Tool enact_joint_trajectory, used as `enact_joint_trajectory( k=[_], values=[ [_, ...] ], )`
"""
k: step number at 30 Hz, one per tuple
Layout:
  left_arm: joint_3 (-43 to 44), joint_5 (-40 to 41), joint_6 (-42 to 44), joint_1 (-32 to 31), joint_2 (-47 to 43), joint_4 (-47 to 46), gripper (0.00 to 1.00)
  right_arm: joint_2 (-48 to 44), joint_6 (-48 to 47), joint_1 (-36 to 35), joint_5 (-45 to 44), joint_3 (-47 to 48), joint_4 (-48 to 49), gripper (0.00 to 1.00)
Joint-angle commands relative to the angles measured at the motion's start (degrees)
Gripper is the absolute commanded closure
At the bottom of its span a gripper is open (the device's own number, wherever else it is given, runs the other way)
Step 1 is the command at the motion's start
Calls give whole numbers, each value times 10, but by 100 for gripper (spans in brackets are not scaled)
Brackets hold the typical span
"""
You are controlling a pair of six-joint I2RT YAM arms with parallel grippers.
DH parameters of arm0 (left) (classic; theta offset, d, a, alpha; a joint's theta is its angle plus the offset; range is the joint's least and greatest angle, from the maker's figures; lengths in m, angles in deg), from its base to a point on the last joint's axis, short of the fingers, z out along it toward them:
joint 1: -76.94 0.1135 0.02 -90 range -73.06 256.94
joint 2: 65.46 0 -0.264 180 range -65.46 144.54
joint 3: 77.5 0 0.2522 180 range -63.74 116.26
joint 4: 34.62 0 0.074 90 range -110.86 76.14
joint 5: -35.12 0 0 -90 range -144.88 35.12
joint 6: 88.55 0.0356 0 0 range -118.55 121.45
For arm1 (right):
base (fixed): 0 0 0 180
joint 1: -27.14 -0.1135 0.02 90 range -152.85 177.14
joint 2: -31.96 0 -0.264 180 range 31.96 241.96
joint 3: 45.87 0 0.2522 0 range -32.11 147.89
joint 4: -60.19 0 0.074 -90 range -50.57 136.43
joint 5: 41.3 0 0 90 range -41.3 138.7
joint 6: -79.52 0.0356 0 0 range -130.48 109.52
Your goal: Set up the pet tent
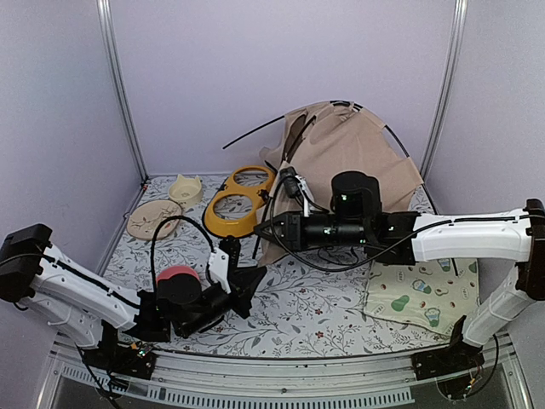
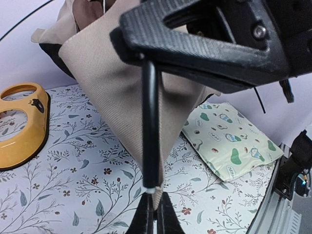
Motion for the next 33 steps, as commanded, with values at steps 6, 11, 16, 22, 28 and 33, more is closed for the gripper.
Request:
enact_joint_trajectory(
  k=[6,11,16,22,28,33],
  values=[
    [-20,-56,-5,-16,22,99,100,-85,13,53,-129,-31,81,100],
    [-20,-57,-4,-16,22,98,100,-75,13,53,-128,-25,82,100],
    [-22,-56,-5,-16,19,98,100,-74,13,54,-139,-25,81,100],
    [-22,-57,-4,-16,19,98,100,-82,12,59,-146,-34,77,100],
    [-22,-55,-6,-16,19,97,100,-83,14,60,-142,-38,73,100],
    [-22,-55,-6,-16,20,97,100,-86,14,60,-141,-44,71,100]
  ],
)
